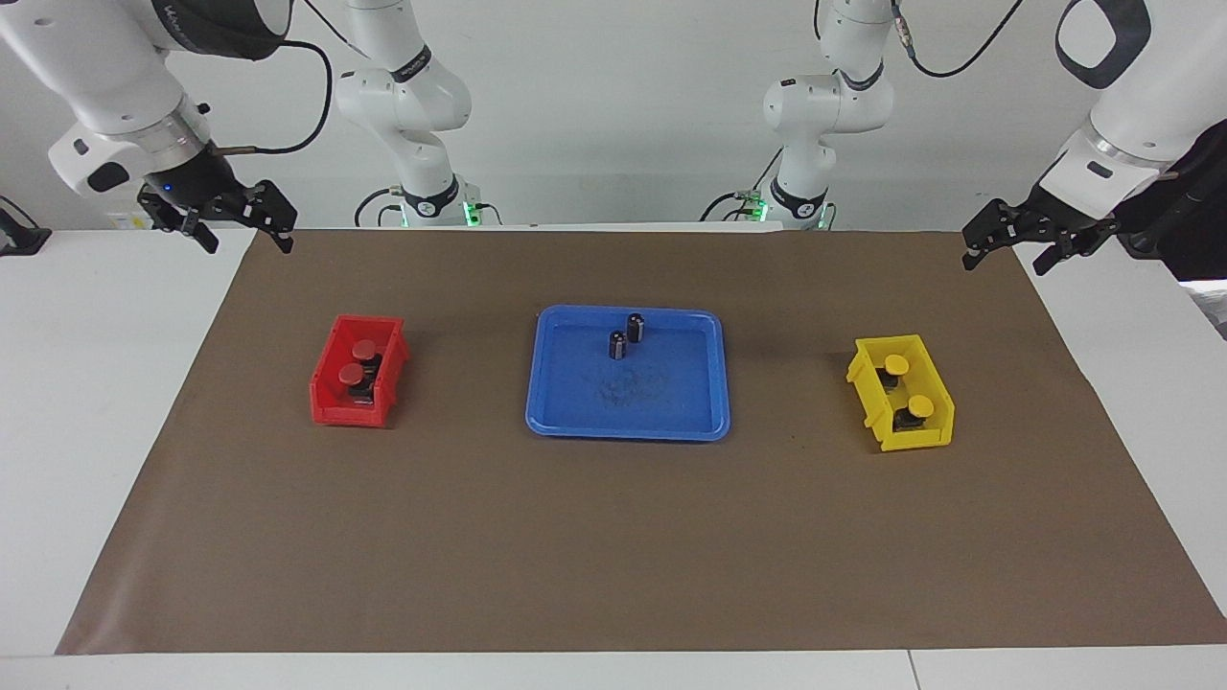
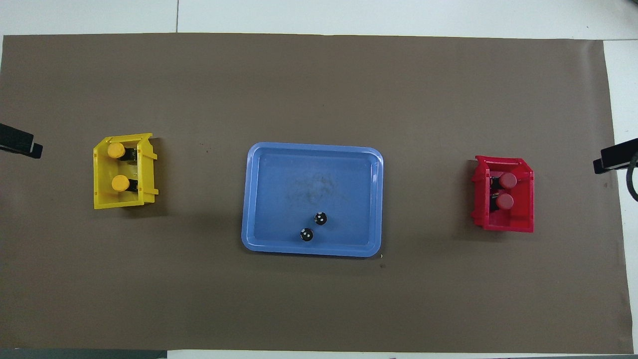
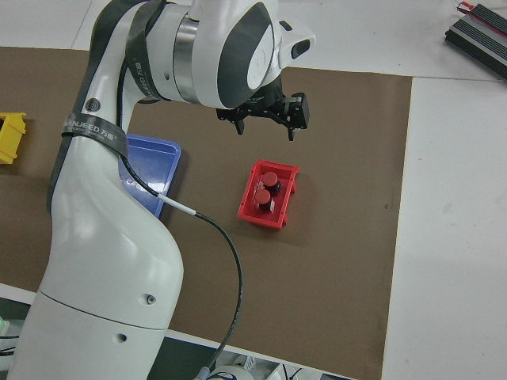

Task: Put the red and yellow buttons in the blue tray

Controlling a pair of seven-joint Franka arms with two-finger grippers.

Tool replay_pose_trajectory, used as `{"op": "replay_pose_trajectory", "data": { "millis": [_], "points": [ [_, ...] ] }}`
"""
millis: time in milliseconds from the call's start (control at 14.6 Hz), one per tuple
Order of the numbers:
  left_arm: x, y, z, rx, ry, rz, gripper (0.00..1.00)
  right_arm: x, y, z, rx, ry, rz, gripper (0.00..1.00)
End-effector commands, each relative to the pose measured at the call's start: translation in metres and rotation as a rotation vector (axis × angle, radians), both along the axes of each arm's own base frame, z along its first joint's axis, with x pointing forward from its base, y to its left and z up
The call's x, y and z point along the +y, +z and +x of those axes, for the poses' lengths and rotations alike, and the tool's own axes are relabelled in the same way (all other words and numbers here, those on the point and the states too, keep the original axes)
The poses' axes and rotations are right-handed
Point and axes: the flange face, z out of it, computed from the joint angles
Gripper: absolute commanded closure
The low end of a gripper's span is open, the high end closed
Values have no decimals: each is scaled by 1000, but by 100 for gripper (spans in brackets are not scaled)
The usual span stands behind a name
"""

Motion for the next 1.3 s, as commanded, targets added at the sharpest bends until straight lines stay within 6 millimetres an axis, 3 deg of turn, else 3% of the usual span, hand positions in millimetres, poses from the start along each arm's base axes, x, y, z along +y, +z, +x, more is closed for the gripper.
{"op": "replay_pose_trajectory", "data": {
  "millis": [0, 412, 687, 893, 1030, 1236],
  "points": [
    [3, 2, -8, 1, -4, 17, 0, 5, 0, 4, -42, 9, -25, 0],
    [3, 2, -8, 1, -5, 17, 0, 21, -61, 21, -68, 28, 0, 1],
    [3, 2, -8, 1, -5, 17, 0, 23, -138, 36, -77, 26, 12, 11],
    [3, 2, -8, 1, -4, 17, 0, 26, -190, 27, -92, 8, 39, 21],
    [3, 2, -8, 1, -4, 17, 0, 26, -213, 24, -88, -10, 57, 27],
    [3, 2, -8, 1, -4, 17, 0, 36, -227, 23, -101, 7, 55, 32]
  ]
}}
